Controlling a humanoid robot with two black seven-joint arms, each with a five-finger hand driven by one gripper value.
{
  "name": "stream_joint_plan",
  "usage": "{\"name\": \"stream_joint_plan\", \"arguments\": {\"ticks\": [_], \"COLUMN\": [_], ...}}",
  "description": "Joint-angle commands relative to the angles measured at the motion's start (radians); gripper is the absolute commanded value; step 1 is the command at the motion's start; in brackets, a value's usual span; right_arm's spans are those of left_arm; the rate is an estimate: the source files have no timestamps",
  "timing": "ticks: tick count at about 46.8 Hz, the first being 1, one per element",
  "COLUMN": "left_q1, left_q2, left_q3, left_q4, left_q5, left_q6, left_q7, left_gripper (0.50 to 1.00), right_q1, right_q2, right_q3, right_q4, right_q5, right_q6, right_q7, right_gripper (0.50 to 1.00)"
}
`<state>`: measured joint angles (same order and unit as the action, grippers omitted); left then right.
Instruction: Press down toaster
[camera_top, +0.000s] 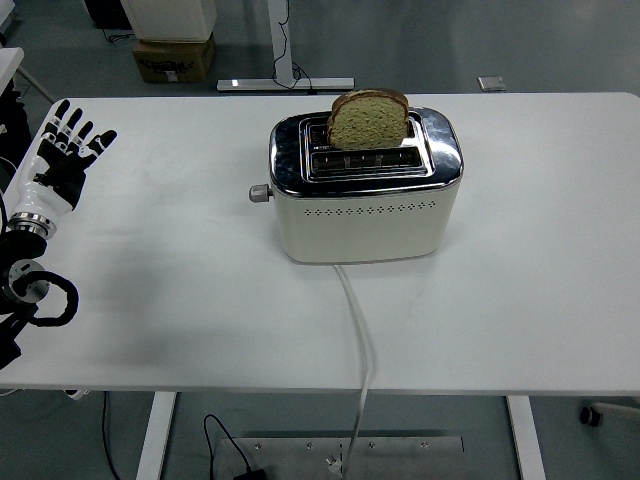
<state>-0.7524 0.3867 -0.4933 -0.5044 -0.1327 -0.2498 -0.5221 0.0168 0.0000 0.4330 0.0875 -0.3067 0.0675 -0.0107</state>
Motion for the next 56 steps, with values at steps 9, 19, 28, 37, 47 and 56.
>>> {"name": "stream_joint_plan", "arguments": {"ticks": [9, 19, 28, 37, 47, 56], "left_q1": [-0.034, -0.091, -0.097, -0.097, -0.097, -0.097], "left_q2": [-0.022, -0.020, -0.023, -0.071, -0.104, -0.103], "left_q3": [-0.041, -0.041, -0.048, -0.091, -0.110, -0.110], "left_q4": [0.007, 0.040, 0.040, 0.059, 0.109, 0.107], "left_q5": [-0.001, 0.008, -0.001, -0.001, -0.001, 0.001], "left_q6": [-0.014, -0.025, -0.072, -0.079, -0.080, -0.086], "left_q7": [0.082, 0.169, 0.160, 0.157, 0.154, 0.133], "left_gripper": [1.000, 1.000, 1.000, 1.000, 1.000, 1.000], "right_q1": [0.000, 0.000, 0.000, 0.006, 0.005, 0.005], "right_q2": [0.000, 0.000, 0.000, 0.000, 0.000, 0.000], "right_q3": [0.000, 0.000, 0.001, 0.000, 0.000, 0.000], "right_q4": [0.000, 0.000, 0.000, 0.003, 0.000, 0.000], "right_q5": [0.000, 0.000, 0.000, -0.003, -0.003, -0.002], "right_q6": [0.000, 0.000, 0.000, 0.002, 0.000, 0.000], "right_q7": [0.000, 0.000, 0.000, 0.000, 0.000, 0.000], "right_gripper": [0.998, 0.998, 0.998, 0.998, 0.998, 0.998]}}
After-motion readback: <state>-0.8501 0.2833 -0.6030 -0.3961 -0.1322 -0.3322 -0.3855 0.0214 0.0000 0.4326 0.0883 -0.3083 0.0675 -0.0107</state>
